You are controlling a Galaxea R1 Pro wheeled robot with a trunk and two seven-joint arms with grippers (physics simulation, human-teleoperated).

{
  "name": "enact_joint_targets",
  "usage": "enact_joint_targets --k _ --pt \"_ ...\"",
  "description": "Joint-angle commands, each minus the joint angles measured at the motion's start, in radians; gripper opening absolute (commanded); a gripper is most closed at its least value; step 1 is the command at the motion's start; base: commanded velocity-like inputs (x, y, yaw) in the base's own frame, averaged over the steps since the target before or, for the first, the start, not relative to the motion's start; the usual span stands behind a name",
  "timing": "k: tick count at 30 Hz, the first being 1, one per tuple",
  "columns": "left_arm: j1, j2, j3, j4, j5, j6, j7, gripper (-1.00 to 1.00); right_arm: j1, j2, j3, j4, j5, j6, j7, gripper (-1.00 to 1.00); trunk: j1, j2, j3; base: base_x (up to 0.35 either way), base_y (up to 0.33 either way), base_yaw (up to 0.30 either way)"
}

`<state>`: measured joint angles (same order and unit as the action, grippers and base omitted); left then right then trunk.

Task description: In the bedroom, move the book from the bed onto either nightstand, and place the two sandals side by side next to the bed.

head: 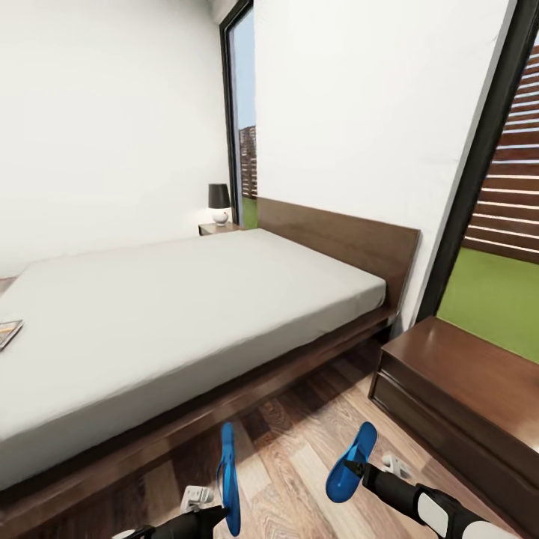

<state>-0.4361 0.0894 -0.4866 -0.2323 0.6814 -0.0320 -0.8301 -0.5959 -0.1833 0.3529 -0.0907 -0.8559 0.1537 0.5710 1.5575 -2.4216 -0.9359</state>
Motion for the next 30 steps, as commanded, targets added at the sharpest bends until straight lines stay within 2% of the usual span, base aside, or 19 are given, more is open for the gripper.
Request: enact_joint_targets --k 1,9,26,30 --pt "-0.001 0.0 -0.008 0.001 0.007 -0.003 -0.001 -1.0 0.0 -0.001 0.005 -0.001 -0.011 0.007 0.001 -1.0 0.0 0.0 -0.001 0.0 -0.228 0.247" --pt "-0.001 0.0 -0.007 0.001 0.007 -0.003 -0.001 -1.0 0.0 -0.001 0.005 -0.001 -0.011 0.007 0.001 -1.0 0.0 0.0 -0.001 0.0 -0.072 0.08" --pt "-0.001 0.0 -0.008 0.001 0.007 -0.003 -0.001 -1.0 0.0 -0.001 0.005 -0.001 -0.011 0.007 0.001 -1.0 0.0 0.0 -0.001 -0.002 -0.001 0.276" --pt "-0.001 -0.001 -0.008 0.001 0.007 -0.003 -0.001 -1.0 0.0 -0.001 0.005 -0.001 -0.011 0.007 0.001 -1.0 0.0 0.0 -0.001 -0.096 -0.061 0.093"
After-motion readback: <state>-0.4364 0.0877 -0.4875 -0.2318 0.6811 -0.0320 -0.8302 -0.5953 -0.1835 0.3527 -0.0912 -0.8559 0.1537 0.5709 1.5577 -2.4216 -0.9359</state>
